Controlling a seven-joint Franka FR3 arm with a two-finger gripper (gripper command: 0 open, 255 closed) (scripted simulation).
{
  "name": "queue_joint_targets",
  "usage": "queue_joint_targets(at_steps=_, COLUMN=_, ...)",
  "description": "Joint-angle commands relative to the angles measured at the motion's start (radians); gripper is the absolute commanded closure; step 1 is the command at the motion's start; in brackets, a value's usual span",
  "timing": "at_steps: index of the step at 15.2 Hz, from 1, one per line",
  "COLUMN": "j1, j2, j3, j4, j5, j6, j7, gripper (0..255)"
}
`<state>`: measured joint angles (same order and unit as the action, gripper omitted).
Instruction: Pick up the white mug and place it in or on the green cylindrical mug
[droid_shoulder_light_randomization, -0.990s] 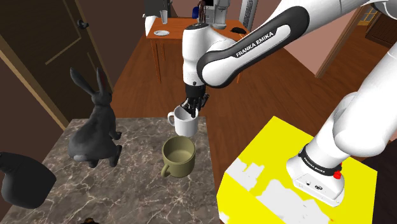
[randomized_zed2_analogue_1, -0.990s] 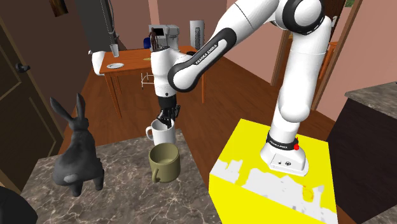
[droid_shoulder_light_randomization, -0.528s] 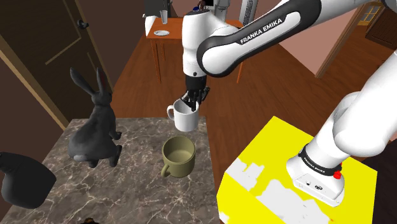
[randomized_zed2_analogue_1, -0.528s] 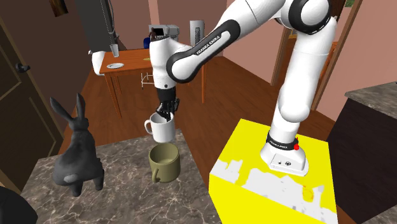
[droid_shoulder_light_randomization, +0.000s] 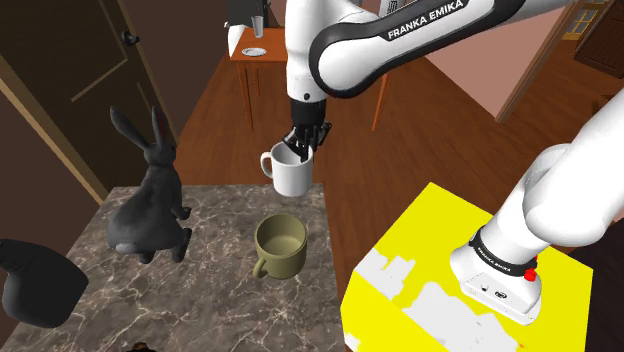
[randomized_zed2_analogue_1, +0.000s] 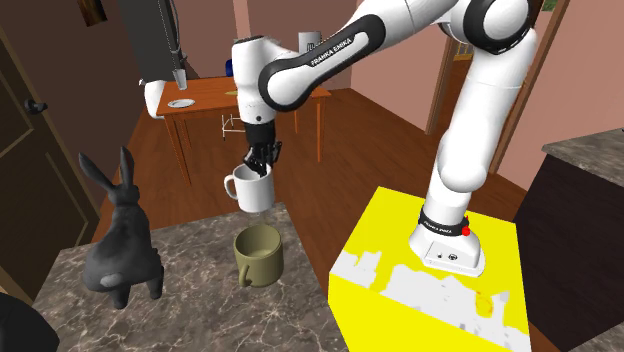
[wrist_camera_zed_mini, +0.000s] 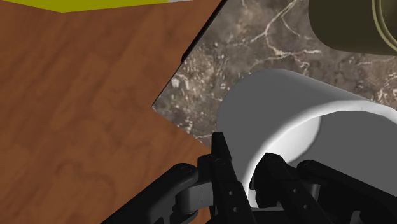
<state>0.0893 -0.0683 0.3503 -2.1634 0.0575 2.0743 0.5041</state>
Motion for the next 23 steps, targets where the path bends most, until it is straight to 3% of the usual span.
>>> queue_joint_targets(at_steps=1, j1=0.000, j2=-0.011, j3=-0.001, j4=0.016, j5=0.003, j6=-0.027, j7=-0.002, gripper=255)
queue_joint_targets(at_steps=17, j1=-0.004, j2=-0.061, j3=-0.010, j4=0.175, j5=0.015, j6=-0.233, j7=-0.008, gripper=255)
queue_joint_targets(at_steps=23, j1=0.059, j2=-0.081, j3=0.069, j4=0.178, j5=0.036, j6=-0.248, j7=0.128, gripper=255)
